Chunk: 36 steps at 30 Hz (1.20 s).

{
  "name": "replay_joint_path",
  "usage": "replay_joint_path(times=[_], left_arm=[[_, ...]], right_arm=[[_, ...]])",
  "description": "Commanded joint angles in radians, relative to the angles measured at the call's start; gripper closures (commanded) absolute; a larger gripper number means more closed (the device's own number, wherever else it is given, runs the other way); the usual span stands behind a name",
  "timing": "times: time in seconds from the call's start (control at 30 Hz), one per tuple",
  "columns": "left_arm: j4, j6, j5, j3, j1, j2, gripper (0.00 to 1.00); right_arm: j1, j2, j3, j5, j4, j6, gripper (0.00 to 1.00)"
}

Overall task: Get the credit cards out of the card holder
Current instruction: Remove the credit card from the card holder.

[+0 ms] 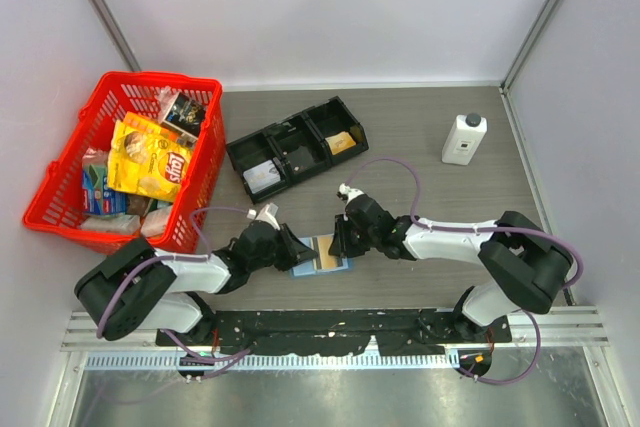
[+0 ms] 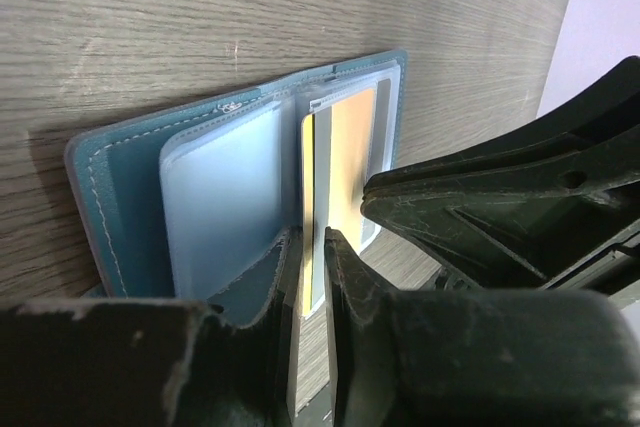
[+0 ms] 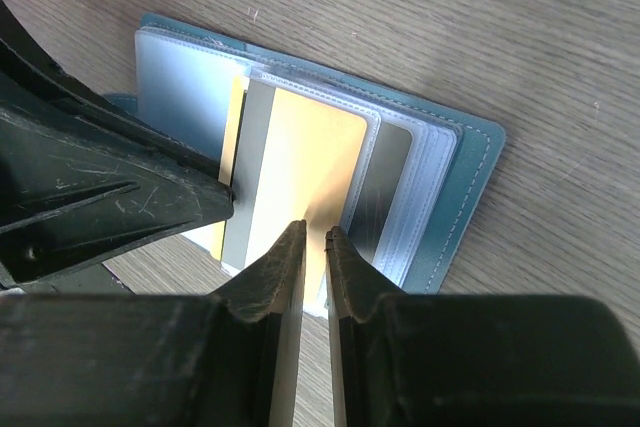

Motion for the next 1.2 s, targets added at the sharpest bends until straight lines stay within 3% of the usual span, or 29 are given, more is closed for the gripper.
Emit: replay_joint_path(times=[0.0,0.23,0.47,0.53,0.6,0.77,1.0,1.17], left_arm=[[0.175,-0.025,0.013,-0.026,0.008,-0.014,0.84],[0.385,-0.088,0.0,-0.098,0.018,0.021,0.94],[0.458,-0.104,0.029,-0.09,0.02,0.085,0.92],[0.492,-0.122,0.023,-0.11,0.026,0.095,1.0],[0.505,-0.14,0.007,-0.136,0.034,0.087,1.0],[0.45,-0.164,-0.011,-0.173,0.052,0.038,1.0],[0.175,-0.165,-0.049,-0.167,0.067,-0.117,1.0],[0.069,-0.159,-0.074,-0.17,0.077,-0.195,1.0]], right_arm=[[0.0,0.033,-0.02,0.007,0.003,0.002,0.81],[0.0,0.042,-0.028,0.001,0.011,0.002,0.81],[-0.002,0.055,-0.031,-0.002,0.012,-0.006,0.81],[-0.002,0.055,-0.034,-0.001,0.012,-0.004,0.81],[-0.004,0.058,-0.039,0.001,0.011,-0.006,0.82],[-0.011,0.065,-0.054,0.01,0.0,-0.007,0.82],[-0.028,0.073,-0.063,0.008,-0.009,-0.012,0.84],[-0.037,0.073,-0.06,-0.004,-0.008,-0.021,0.85]])
